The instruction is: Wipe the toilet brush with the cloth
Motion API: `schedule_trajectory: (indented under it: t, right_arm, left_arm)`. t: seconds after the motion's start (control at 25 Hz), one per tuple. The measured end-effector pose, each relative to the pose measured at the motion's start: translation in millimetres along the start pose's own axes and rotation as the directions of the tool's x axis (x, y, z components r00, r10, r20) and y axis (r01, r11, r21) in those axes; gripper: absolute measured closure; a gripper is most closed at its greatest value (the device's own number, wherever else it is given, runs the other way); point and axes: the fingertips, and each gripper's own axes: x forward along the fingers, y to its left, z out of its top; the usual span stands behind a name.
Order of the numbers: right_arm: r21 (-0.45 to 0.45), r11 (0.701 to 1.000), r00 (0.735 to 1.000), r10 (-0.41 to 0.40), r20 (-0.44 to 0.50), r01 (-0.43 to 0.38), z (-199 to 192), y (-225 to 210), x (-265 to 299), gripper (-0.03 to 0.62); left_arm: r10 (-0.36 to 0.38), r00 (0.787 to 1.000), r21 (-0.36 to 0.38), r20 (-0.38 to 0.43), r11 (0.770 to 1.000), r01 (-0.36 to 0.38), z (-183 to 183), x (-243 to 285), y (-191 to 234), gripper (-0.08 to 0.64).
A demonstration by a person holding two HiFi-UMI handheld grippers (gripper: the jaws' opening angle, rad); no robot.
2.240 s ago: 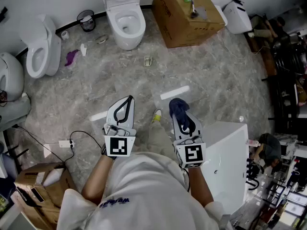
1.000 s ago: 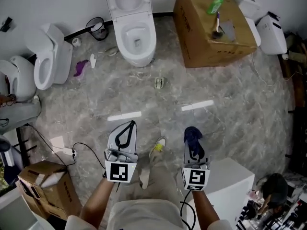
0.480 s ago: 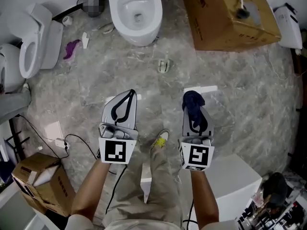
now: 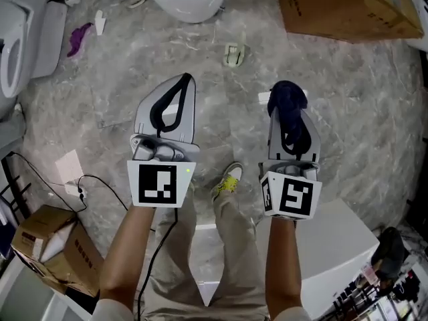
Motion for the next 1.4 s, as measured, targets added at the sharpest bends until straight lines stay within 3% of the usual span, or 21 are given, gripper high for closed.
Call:
schedule_trajectory:
  t: [0.32,0.44,0.56,0.68,0.8,1.04,1.28,1.4]
  right_arm:
    - [-0.088,0.995,0.995,0.043,0.095,-0.035,-58.3,-2.2,62.3,0.489]
    - [-0.023,1.0,0.989,0.005,0.149,-0.002,-87.1,-17.7,87.1,0.489]
    - [0.054,0.996,0.988,-0.08,0.132,0.074,-126.9,-27.3,107.4,0.489]
    - [-0.049,0.999,0.997,0.021,0.068,-0.018,-166.5,-3.5,124.7,0.489]
    - [-0.171,0.984,0.994,0.07,0.08,-0.055,-158.8,-6.0,148.7,0.489]
    - [-0.445,0.895,0.991,0.04,0.128,0.021,-134.9,-30.0,191.1,0.489]
    - [-0.538,0.841,0.992,0.013,0.123,0.056,-134.0,-36.4,215.8,0.485]
    - [-0.609,0.787,0.99,-0.016,0.141,0.099,-126.8,-34.5,219.1,0.483]
  left_arm:
    - [0.002,0.999,-0.049,0.051,0.999,0.001,-87.5,46.1,1.5,0.558]
    - [0.01,0.997,-0.038,0.074,0.999,-0.007,-122.3,63.6,3.6,0.558]
    - [0.0,0.993,-0.1,0.118,0.995,0.012,-156.7,76.8,6.9,0.558]
    - [-0.045,0.995,-0.071,0.087,0.996,0.051,-201.7,79.9,5.5,0.558]
    - [-0.098,0.99,-0.011,0.1,0.995,0.1,-211.4,104.2,-0.5,0.558]
    - [-0.141,0.972,0.087,0.187,0.988,0.126,-205.5,136.0,-5.2,0.558]
    - [-0.147,0.958,0.114,0.246,0.986,0.122,-190.6,151.6,-2.4,0.558]
    - [-0.137,0.958,0.108,0.253,0.988,0.113,-192.6,162.2,1.8,0.558]
